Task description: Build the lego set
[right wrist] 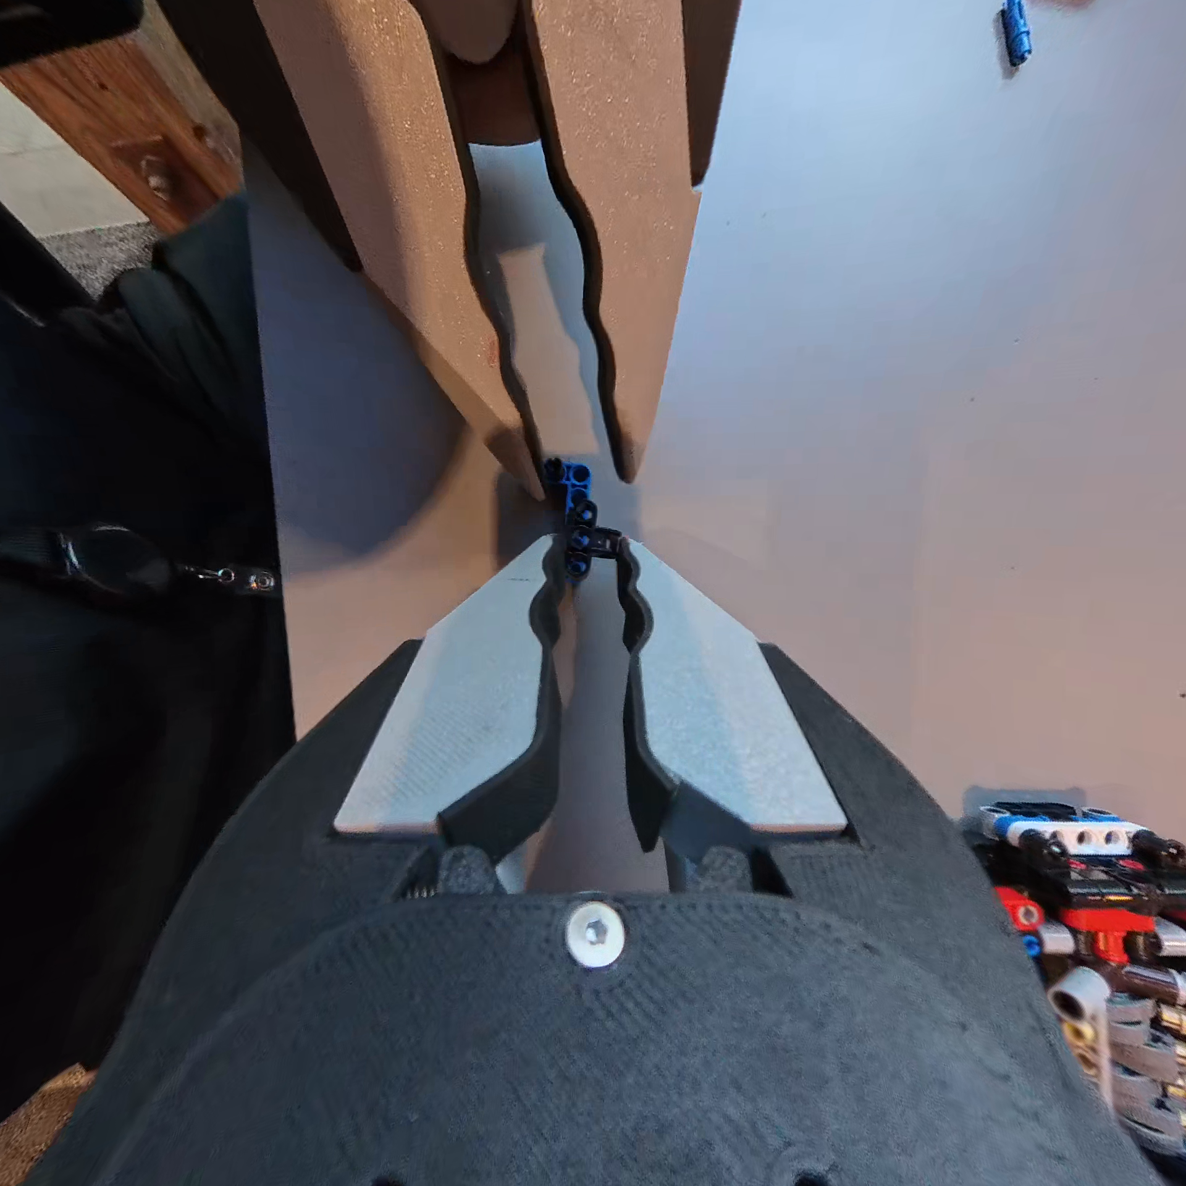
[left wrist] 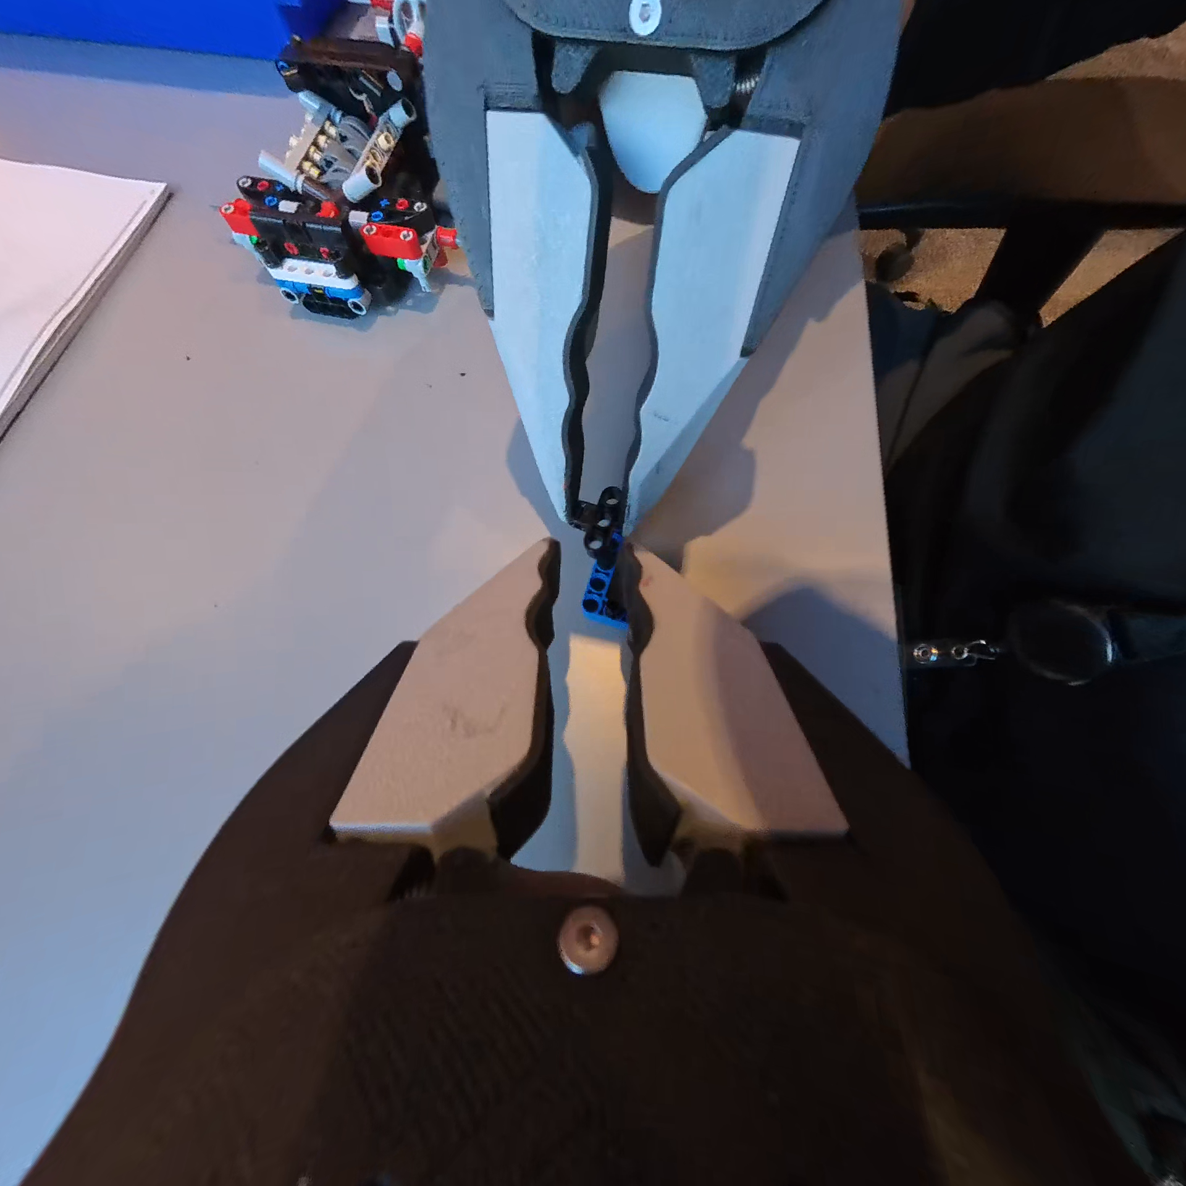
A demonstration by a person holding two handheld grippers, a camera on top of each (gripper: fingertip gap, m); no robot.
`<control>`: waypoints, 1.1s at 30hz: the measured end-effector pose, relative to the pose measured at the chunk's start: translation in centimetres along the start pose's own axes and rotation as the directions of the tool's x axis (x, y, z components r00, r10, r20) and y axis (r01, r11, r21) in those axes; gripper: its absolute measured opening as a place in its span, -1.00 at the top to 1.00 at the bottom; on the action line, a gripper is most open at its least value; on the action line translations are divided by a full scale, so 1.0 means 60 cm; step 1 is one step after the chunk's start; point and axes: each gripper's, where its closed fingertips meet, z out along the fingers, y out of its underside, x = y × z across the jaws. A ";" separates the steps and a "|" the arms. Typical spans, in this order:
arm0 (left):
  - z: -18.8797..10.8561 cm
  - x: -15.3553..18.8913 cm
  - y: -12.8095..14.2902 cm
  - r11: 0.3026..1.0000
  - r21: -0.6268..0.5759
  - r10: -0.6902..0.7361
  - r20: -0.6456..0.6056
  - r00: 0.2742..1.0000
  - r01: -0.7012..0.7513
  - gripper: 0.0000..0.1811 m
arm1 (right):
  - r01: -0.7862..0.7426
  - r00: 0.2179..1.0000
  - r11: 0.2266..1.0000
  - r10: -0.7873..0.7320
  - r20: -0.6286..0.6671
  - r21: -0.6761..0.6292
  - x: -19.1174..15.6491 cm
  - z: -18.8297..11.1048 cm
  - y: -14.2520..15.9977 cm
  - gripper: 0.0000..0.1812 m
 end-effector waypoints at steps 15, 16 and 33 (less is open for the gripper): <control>0.008 0.016 0.046 0.991 -0.115 -0.064 -0.006 0.998 0.063 0.63 | -0.001 1.000 1.000 0.001 -0.019 -0.009 0.025 -0.007 0.014 0.86; 0.012 0.017 0.048 0.990 -0.127 -0.055 -0.006 0.998 0.054 0.64 | 0.006 1.000 1.000 -0.006 -0.025 -0.011 0.026 -0.007 0.013 0.86; 0.008 0.014 0.032 0.997 -0.061 -0.045 0.021 0.999 0.047 0.67 | 0.057 0.998 0.998 -0.057 0.029 0.006 -0.005 -0.005 0.001 0.86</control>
